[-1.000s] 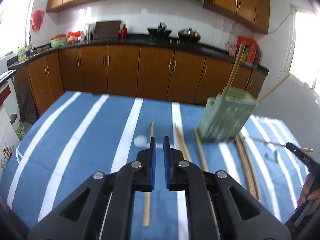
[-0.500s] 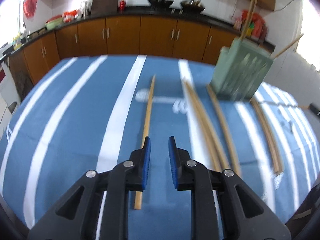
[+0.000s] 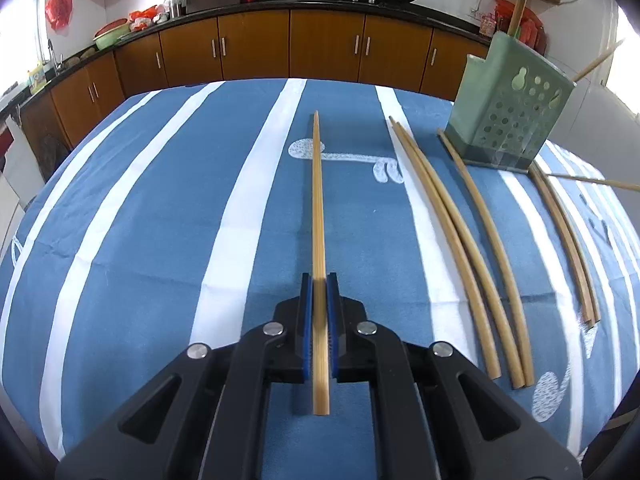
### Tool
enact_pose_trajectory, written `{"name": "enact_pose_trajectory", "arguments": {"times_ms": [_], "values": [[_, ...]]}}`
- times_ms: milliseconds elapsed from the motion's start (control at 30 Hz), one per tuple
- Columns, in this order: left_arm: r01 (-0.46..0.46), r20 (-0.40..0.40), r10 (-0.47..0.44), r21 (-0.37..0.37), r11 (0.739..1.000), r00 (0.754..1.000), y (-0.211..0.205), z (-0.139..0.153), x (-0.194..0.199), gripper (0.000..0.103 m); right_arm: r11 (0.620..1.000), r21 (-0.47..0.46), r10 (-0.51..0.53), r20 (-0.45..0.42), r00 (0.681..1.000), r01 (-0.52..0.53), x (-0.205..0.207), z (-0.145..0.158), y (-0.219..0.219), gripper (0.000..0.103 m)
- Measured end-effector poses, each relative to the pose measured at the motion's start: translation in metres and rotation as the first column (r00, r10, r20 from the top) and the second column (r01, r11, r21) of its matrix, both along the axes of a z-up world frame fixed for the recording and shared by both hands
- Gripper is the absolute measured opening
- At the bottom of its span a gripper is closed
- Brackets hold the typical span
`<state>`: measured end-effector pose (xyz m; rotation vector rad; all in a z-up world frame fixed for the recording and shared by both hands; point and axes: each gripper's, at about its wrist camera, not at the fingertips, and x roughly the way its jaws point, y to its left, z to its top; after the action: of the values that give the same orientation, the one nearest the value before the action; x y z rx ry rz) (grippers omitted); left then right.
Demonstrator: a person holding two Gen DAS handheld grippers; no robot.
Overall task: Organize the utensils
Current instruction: 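Lift both held chopsticks upright and lower them into the green holder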
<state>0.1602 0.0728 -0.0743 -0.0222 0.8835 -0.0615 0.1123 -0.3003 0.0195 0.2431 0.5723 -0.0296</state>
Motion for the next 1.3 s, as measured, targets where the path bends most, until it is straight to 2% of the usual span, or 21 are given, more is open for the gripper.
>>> {"name": "enact_pose_trajectory", "arguments": {"times_ms": [233,467,667,800,933,1133,1300], "values": [[0.019,0.15,-0.014,-0.033,0.999,0.989,-0.001,0.057,-0.01,0.008,1.0,-0.001,-0.01,0.039,0.999,0.01,-0.003,0.013,-0.004,0.008],[0.03,0.319,0.002,-0.095,0.995,0.948,-0.003,0.122,-0.02,0.008,1.0,0.004,-0.007,0.077,0.997,0.007,-0.006,0.024,-0.007,0.008],[0.036,0.357,0.003,-0.103,0.994,0.934,-0.008,0.141,-0.019,0.008,1.0,-0.003,-0.001,0.098,0.995,0.001,-0.007,0.031,-0.006,0.008],[0.09,0.379,-0.036,-0.126,0.988,0.925,-0.013,0.159,-0.023,0.008,1.0,-0.002,0.017,0.134,0.991,-0.017,-0.007,0.048,-0.005,0.008],[0.157,0.427,-0.088,-0.128,0.979,0.9,-0.023,0.187,-0.034,0.008,0.999,0.009,0.04,0.192,0.981,-0.043,-0.011,0.074,-0.003,0.008],[0.256,0.505,-0.154,-0.138,0.957,0.849,-0.048,0.227,-0.044,0.008,0.993,0.034,0.098,0.315,0.944,-0.114,-0.021,0.123,0.005,0.008],[0.263,0.584,-0.134,-0.143,0.954,0.801,-0.073,0.25,-0.042,0.008,0.992,0.014,0.111,0.391,0.914,-0.126,-0.018,0.145,0.017,0.008]]}}
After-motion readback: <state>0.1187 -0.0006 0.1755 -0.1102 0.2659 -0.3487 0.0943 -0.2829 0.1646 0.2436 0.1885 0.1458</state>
